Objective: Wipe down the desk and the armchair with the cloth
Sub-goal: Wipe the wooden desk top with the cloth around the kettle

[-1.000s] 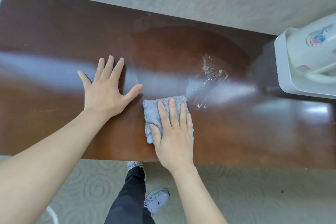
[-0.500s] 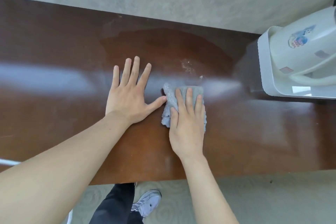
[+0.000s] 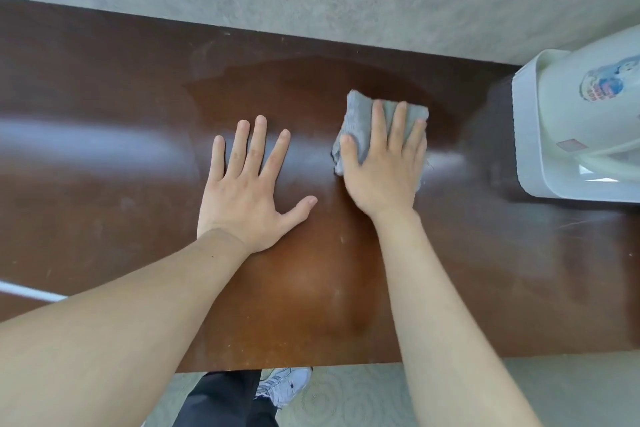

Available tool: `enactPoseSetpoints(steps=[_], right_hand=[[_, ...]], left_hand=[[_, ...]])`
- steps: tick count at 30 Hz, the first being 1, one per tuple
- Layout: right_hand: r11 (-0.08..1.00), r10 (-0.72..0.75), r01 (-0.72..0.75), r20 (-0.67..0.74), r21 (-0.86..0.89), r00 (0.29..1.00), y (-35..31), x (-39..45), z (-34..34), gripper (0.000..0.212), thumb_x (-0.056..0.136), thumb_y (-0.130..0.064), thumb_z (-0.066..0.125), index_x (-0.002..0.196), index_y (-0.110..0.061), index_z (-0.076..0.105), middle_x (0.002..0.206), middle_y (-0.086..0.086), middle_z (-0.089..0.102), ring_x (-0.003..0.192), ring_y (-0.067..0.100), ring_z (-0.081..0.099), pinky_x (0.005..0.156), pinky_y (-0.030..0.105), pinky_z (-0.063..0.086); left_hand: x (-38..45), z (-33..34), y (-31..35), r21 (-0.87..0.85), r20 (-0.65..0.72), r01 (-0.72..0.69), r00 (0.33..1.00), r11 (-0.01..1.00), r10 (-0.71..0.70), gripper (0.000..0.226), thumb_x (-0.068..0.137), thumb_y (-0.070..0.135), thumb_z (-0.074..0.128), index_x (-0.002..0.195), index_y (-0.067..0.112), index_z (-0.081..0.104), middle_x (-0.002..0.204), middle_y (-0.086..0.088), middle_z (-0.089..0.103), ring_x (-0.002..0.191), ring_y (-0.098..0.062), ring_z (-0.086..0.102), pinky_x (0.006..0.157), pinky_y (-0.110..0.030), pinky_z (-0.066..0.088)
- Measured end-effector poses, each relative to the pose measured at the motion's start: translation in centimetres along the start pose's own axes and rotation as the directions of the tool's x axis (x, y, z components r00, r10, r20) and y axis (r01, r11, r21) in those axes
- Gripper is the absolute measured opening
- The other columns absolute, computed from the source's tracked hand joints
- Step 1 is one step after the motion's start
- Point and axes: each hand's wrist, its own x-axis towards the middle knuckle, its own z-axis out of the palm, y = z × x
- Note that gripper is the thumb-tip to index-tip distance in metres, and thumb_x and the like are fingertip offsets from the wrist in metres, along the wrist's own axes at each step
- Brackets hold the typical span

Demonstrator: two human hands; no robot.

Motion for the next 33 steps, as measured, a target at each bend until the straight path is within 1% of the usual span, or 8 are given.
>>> enactPoseSetpoints(steps=[3,6,14,17,21,25,28,33], right_hand=[[0.997,-0.072,0.072,0.029,-0.030,0.997,-0.9,4.2,-0.9,0.071,0.099,-0.060,0.025,0.159,-0.029,0.004,0.168,0.008,-0.006,0.152,0.038,-0.012,0.123,0.050,-0.006],[0.992,-0.116,0.118,0.032,-0.044,0.993,-0.8,3.7,-0.7,0.067,0.101,-0.056,0.026,0.159,-0.029,0.006,0.168,0.007,-0.005,0.152,0.038,-0.011,0.123,0.050,-0.005],[0.999,-0.049,0.049,0.026,-0.007,0.998,2.5,-17.3,3.6,0.067,0.101,-0.053,0.029,0.159,-0.029,0.006,0.168,0.004,-0.003,0.153,0.035,-0.008,0.123,0.052,0.007],[0.998,-0.031,0.034,0.065,-0.045,0.997,3.0,-19.5,4.2,0.068,0.101,-0.055,0.028,0.159,-0.028,0.009,0.168,0.007,0.000,0.153,0.037,-0.004,0.121,0.053,0.009],[0.999,-0.005,0.005,0.010,-0.043,1.000,2.3,-13.9,3.0,0.067,0.101,-0.054,0.030,0.159,-0.024,0.014,0.167,0.012,0.006,0.152,0.041,-0.001,0.122,0.055,0.010],[0.990,0.142,-0.143,-0.085,-0.008,0.986,2.2,-3.0,0.6,0.066,0.102,-0.053,0.030,0.159,-0.023,0.015,0.167,0.015,0.007,0.151,0.043,0.002,0.123,0.053,0.004],[0.977,0.214,-0.213,-0.080,0.018,0.974,1.8,4.5,-1.1,0.067,0.101,-0.053,0.025,0.160,-0.025,0.009,0.167,0.013,0.000,0.151,0.042,-0.004,0.123,0.052,-0.002],[0.989,0.151,-0.151,-0.074,-0.003,0.986,-0.8,9.2,-1.6,0.065,0.100,-0.051,0.019,0.159,-0.028,0.007,0.168,0.008,-0.005,0.151,0.039,-0.012,0.123,0.051,-0.007]], left_hand=[[0.1,0.0,-0.2,0.003,-0.004,0.002,1.000,1.000,-0.002,0.096,0.087,0.085,0.016,0.162,0.025,0.011,0.169,-0.011,0.004,0.156,-0.030,0.001,0.124,-0.056,0.008],[0.2,0.0,-0.2,0.005,-0.004,0.006,1.000,1.000,-0.006,0.096,0.087,0.085,0.016,0.162,0.025,0.011,0.169,-0.011,0.005,0.156,-0.030,0.002,0.124,-0.056,0.008],[0.0,-0.4,0.0,0.012,0.026,0.007,1.000,1.000,-0.007,0.097,0.086,0.085,0.013,0.162,0.025,0.009,0.169,-0.011,0.004,0.156,-0.030,0.000,0.124,-0.055,0.007],[0.1,-0.4,0.0,0.006,0.024,0.002,1.000,1.000,-0.002,0.096,0.086,0.085,0.016,0.162,0.025,0.012,0.169,-0.011,0.006,0.156,-0.031,0.002,0.124,-0.056,0.008],[-0.1,-0.3,-0.2,0.008,0.024,0.008,1.000,1.000,-0.008,0.097,0.086,0.085,0.015,0.162,0.025,0.013,0.169,-0.011,0.007,0.156,-0.031,0.003,0.124,-0.056,0.009],[0.1,-0.2,-0.1,0.013,0.019,0.003,1.000,1.000,-0.003,0.097,0.086,0.085,0.014,0.162,0.024,0.015,0.169,-0.012,0.008,0.156,-0.032,0.004,0.124,-0.056,0.009],[0.0,-0.2,-0.1,0.014,0.012,-0.001,1.000,1.000,0.001,0.098,0.086,0.085,0.014,0.161,0.023,0.015,0.169,-0.013,0.008,0.156,-0.032,0.005,0.124,-0.057,0.010],[0.3,-0.1,0.0,0.006,0.008,0.000,1.000,1.000,0.000,0.098,0.086,0.085,0.017,0.161,0.023,0.017,0.169,-0.013,0.010,0.156,-0.032,0.006,0.123,-0.057,0.011]])
